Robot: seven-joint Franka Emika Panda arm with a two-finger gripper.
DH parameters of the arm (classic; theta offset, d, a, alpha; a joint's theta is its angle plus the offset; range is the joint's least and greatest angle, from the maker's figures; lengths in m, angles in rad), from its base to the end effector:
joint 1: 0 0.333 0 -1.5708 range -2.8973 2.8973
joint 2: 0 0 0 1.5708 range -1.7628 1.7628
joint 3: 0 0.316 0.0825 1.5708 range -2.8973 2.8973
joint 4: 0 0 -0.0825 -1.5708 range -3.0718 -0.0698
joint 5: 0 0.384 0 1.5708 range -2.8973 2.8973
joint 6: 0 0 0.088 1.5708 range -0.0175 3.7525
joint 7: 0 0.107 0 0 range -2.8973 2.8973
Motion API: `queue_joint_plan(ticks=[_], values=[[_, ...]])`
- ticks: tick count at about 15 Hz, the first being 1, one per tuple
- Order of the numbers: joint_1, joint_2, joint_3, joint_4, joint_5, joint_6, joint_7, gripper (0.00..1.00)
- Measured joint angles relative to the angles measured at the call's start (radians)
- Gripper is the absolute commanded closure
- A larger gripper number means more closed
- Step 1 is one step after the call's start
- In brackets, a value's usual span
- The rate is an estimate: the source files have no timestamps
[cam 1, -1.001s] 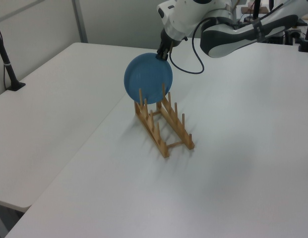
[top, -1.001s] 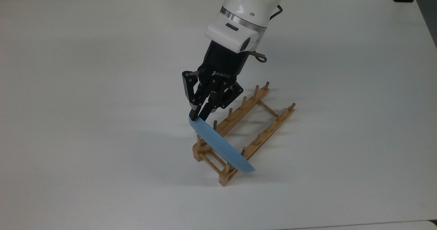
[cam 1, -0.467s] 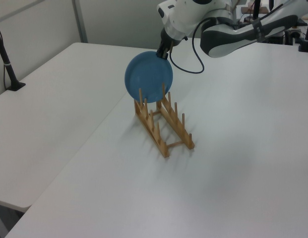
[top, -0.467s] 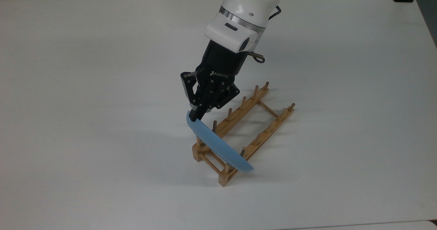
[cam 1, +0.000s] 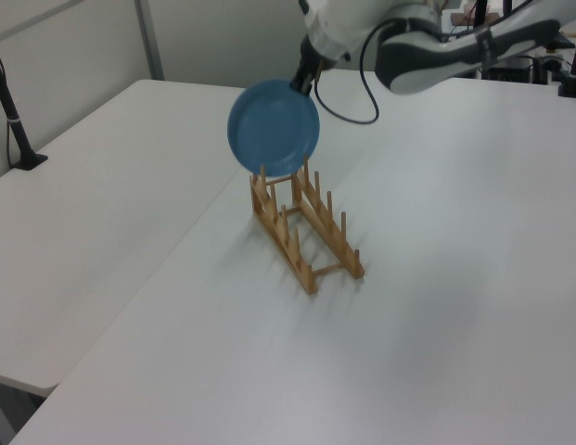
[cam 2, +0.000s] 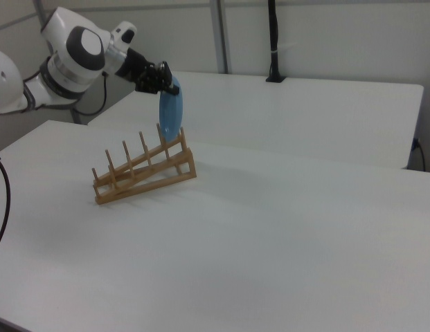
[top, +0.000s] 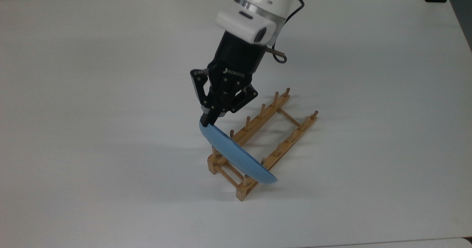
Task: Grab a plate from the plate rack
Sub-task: 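Lift the blue plate up out of the wooden rack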
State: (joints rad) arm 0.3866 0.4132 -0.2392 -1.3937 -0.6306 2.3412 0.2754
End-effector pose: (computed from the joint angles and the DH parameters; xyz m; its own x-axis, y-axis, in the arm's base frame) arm 0.7120 0.1309 0.5428 0.7811 0.3598 0.5103 0.0437 -0.8468 0.5301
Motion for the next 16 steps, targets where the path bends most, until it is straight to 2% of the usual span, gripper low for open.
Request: queue_joint_plan(ticks=[3, 5, 8, 10, 11, 14, 16], values=[[-0.011, -0.05, -0.004, 0.02, 0.033, 0.0, 0.051, 1.0], [-0.025, -0.091, -0.008, 0.025, 0.129, 0.009, 0.061, 1.0], [-0.073, -0.157, -0.026, 0.021, 0.365, 0.01, 0.047, 1.0], [-0.119, -0.185, -0.047, -0.004, 0.551, -0.038, -0.045, 1.0], [-0.155, -0.196, -0.072, -0.022, 0.686, -0.137, -0.15, 1.0], [-0.216, -0.195, -0.142, -0.052, 0.861, -0.386, -0.369, 1.0], [-0.247, -0.193, -0.197, -0.087, 0.914, -0.504, -0.515, 1.0]])
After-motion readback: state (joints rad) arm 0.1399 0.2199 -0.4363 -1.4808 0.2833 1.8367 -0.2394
